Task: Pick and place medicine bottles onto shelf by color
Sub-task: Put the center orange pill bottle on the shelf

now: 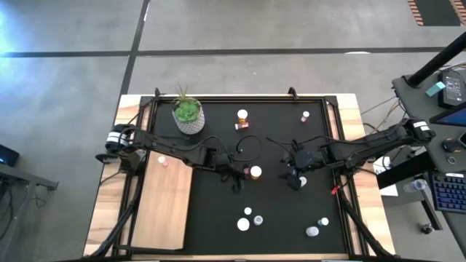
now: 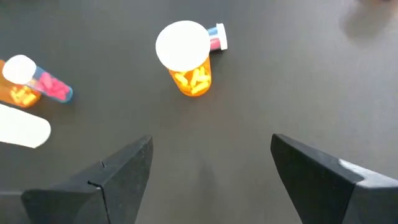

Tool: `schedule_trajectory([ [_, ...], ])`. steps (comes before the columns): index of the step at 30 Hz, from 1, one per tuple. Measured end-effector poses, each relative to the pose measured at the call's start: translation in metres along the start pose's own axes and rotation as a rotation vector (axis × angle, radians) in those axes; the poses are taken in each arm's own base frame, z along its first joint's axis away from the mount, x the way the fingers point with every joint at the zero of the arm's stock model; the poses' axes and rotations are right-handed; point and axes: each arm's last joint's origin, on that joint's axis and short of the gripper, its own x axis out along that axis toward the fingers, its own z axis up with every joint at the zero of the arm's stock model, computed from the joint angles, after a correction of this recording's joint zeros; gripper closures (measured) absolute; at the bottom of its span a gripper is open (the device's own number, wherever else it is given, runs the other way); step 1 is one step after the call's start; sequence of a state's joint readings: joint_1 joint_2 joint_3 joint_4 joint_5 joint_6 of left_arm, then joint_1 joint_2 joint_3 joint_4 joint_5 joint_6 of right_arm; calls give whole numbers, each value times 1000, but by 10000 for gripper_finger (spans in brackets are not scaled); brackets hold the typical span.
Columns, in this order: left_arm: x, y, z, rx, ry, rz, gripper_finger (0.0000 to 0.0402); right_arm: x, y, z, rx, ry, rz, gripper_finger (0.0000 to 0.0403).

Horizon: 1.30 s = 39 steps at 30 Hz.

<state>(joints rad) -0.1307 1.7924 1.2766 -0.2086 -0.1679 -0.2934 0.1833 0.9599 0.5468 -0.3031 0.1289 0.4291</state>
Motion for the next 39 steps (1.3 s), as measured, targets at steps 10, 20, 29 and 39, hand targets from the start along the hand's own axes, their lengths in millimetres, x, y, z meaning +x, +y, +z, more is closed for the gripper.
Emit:
schedule_trajectory([
  [10,-2,-2,7,64,-77,5,257,-3,0,1,11,-16,5,97],
  [20,-3,-5,17,165,-181,-27,257,-3,0,1,11,-15,5,94],
  [29,0,-4,10,45,-167,-23,211,-3,0,1,11,-16,5,93],
  [39,31,-5,-3,192,-156,-7,72,-2,0,1,11,-14,4,99],
])
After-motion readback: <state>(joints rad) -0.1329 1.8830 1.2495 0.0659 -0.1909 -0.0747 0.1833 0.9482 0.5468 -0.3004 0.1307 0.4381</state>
